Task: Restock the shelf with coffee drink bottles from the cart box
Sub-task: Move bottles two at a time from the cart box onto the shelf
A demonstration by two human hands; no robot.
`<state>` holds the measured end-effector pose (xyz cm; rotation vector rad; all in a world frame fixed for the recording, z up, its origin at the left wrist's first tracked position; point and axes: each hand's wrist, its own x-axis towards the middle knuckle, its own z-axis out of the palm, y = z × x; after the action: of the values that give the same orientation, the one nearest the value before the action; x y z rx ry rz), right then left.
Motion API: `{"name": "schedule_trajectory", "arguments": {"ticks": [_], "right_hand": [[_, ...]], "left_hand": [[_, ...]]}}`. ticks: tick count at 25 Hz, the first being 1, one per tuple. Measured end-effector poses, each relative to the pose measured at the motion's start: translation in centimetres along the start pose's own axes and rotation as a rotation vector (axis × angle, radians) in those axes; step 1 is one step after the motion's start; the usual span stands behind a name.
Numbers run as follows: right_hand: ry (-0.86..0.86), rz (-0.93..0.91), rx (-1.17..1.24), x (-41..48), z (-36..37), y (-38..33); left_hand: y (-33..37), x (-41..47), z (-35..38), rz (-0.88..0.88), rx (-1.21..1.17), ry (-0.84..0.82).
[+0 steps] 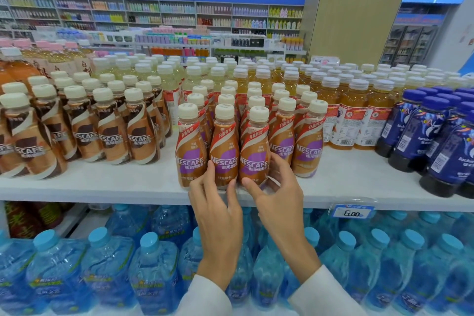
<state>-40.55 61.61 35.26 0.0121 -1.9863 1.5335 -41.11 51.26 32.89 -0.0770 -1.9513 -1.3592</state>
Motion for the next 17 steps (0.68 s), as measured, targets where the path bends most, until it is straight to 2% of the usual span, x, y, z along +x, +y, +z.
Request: {"name": "schedule_trajectory", "arguments": {"ticks": [17], "right_hand": [[-0.006,0.015,-0.036,0.26,-0.07,0.59]], "left_hand": [[-0.40,0.35,-0.67,-0.027,-0.054,-0.028]]}}
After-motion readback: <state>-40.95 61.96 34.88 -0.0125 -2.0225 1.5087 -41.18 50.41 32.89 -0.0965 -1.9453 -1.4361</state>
